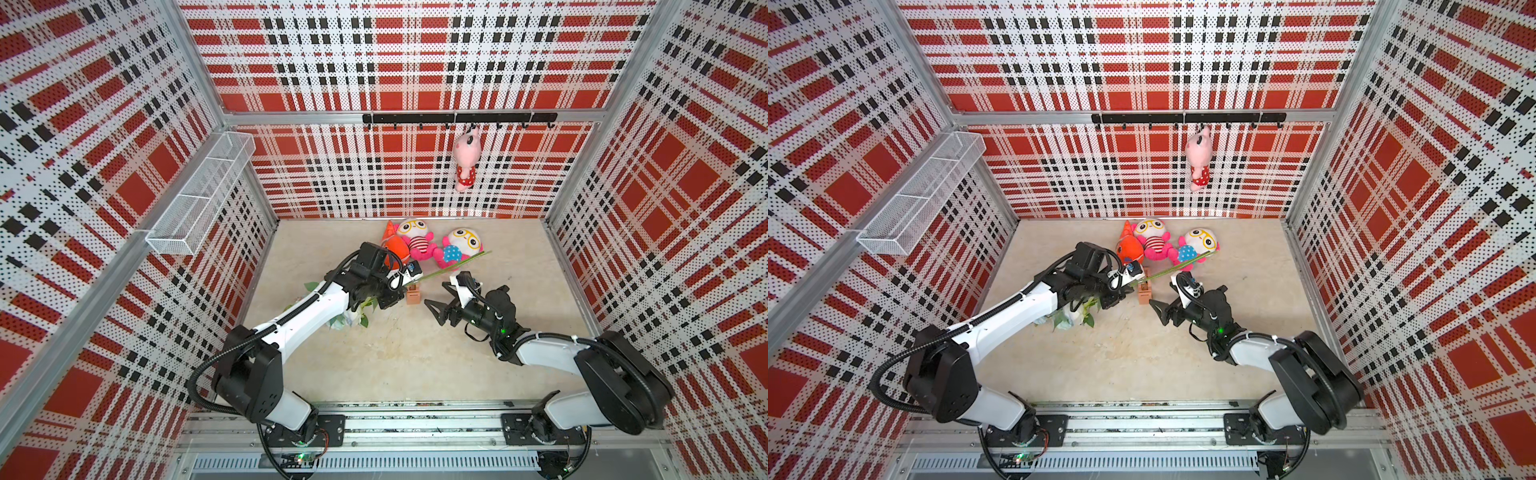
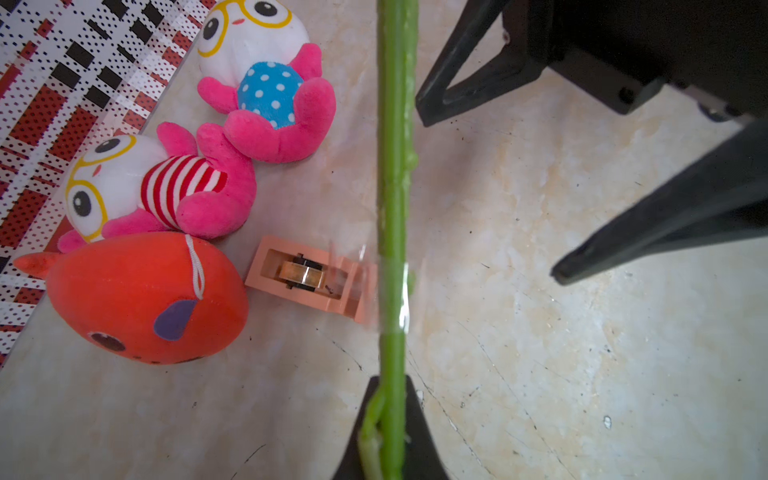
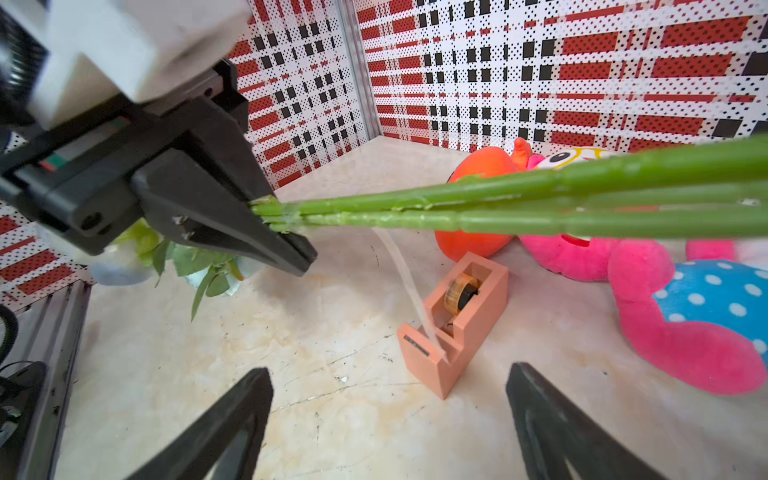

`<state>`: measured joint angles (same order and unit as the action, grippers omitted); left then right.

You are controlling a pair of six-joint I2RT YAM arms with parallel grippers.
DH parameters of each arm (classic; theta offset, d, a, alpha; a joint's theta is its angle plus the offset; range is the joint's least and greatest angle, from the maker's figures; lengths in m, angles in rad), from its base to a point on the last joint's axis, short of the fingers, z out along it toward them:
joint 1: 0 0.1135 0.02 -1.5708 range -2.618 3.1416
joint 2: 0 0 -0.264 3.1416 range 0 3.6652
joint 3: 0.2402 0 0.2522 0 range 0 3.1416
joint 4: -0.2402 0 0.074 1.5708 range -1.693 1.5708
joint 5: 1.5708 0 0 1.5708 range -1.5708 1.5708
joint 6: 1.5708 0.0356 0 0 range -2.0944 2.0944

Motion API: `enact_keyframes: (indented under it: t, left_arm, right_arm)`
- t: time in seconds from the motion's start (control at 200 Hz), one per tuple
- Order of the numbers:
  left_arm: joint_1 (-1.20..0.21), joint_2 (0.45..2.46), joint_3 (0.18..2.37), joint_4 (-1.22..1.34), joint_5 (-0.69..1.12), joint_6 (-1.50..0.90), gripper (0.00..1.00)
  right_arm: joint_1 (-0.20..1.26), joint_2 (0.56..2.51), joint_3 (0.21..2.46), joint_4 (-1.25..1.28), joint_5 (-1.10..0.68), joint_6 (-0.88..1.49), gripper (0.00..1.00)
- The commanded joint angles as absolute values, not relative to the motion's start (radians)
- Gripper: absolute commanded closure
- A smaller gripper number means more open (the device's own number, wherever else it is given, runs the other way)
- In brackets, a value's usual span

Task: Wrap bouquets with tape
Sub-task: Wrap the tape around the bouquet.

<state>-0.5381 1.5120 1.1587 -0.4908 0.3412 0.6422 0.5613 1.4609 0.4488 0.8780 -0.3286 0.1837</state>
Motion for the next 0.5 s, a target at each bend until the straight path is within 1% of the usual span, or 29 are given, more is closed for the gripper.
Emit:
enact_keyframes:
  t: [0.0,0.105,0.145,0.18,0.225,0.326,0.401,0.456,0.496]
  left_arm:
    - [-0.532,1.504,1.197,-0.495,0.382,0.642,1.0]
    - [-0.533,1.508,1.201,-0.495,0.388,0.646,1.0]
    - [-0.531,1.51,1.201,-0.495,0.396,0.654,1.0]
    - [-0.529,1.509,1.201,-0.494,0.4,0.661,1.0]
    - [-0.528,1.508,1.202,-0.49,0.4,0.657,1.0]
    - [-0.525,1.498,1.2,-0.477,0.391,0.639,1.0]
    - [-0.518,1.493,1.195,-0.464,0.374,0.626,1.0]
    - [-0.514,1.495,1.192,-0.449,0.358,0.61,1.0]
    - [-0.511,1.5,1.19,-0.445,0.354,0.603,1.0]
  right_arm:
    - [0.571,1.528,0.485,1.028,-0.308,0.126,0.08]
    - [0.576,1.598,0.518,1.063,-0.347,0.122,0.1]
    - [0.585,1.624,0.536,1.061,-0.344,0.109,0.12]
    - [0.593,1.649,0.552,1.06,-0.335,0.101,0.17]
    - [0.597,1.678,0.572,1.066,-0.342,0.105,0.25]
    - [0.601,1.712,0.581,1.108,-0.383,0.138,0.5]
    - [0.609,1.71,0.577,1.1,-0.412,0.155,0.74]
    - [0.619,1.702,0.57,1.082,-0.43,0.16,0.84]
    - [0.625,1.691,0.561,1.071,-0.438,0.166,0.88]
